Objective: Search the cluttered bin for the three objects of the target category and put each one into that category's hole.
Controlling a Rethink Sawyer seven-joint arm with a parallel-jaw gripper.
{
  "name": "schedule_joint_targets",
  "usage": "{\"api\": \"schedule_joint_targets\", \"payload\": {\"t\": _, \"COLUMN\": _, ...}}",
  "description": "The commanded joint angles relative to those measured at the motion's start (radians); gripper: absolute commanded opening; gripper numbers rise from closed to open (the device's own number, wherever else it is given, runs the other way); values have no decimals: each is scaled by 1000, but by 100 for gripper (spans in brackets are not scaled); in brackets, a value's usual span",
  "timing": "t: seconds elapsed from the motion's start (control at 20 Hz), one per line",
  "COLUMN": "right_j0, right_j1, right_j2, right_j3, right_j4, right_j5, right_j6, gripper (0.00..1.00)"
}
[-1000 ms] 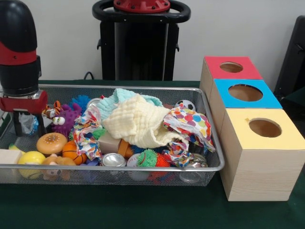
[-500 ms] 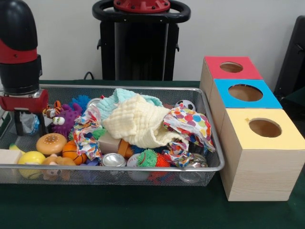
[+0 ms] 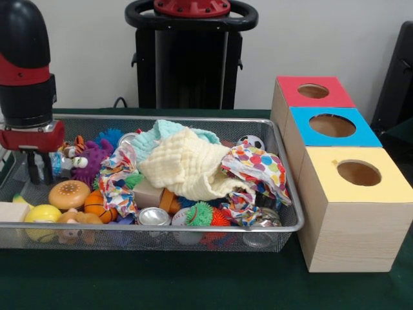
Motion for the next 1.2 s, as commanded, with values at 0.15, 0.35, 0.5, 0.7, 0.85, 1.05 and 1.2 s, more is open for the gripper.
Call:
{"api": "schedule_joint_targets", "payload": {"t": 0.15, "right_j0": -1, "right_j1": 71, "right_j2": 37, "right_j3": 113, "right_j4": -13, "right_j5": 54, "right_j6": 34, "gripper": 0}}
{"api": "schedule_joint_targets", "payload": {"t": 0.35, "right_j0": -2, "right_j1": 75, "right_j2": 36, "right_j3": 113, "right_j4": -20, "right_j5": 43, "right_j6": 33, "gripper": 0}}
{"api": "schedule_joint_targets", "payload": {"t": 0.5, "right_j0": 2, "right_j1": 76, "right_j2": 34, "right_j3": 115, "right_j4": -21, "right_j5": 35, "right_j6": 40, "gripper": 0}}
{"api": "schedule_joint_targets", "payload": {"t": 0.7, "right_j0": -9, "right_j1": 76, "right_j2": 52, "right_j3": 125, "right_j4": -8, "right_j5": 8, "right_j6": 60, "gripper": 0}}
{"api": "schedule_joint_targets", "payload": {"t": 0.85, "right_j0": 10, "right_j1": 62, "right_j2": 39, "right_j3": 117, "right_j4": -10, "right_j5": 26, "right_j6": 58, "gripper": 100}}
{"api": "schedule_joint_targets", "payload": {"t": 1.05, "right_j0": 9, "right_j1": 59, "right_j2": 48, "right_j3": 119, "right_j4": -4, "right_j5": 25, "right_j6": 61, "gripper": 100}}
{"api": "schedule_joint_targets", "payload": {"t": 1.2, "right_j0": 14, "right_j1": 60, "right_j2": 45, "right_j3": 116, "right_j4": -2, "right_j5": 23, "right_j6": 67, "gripper": 100}}
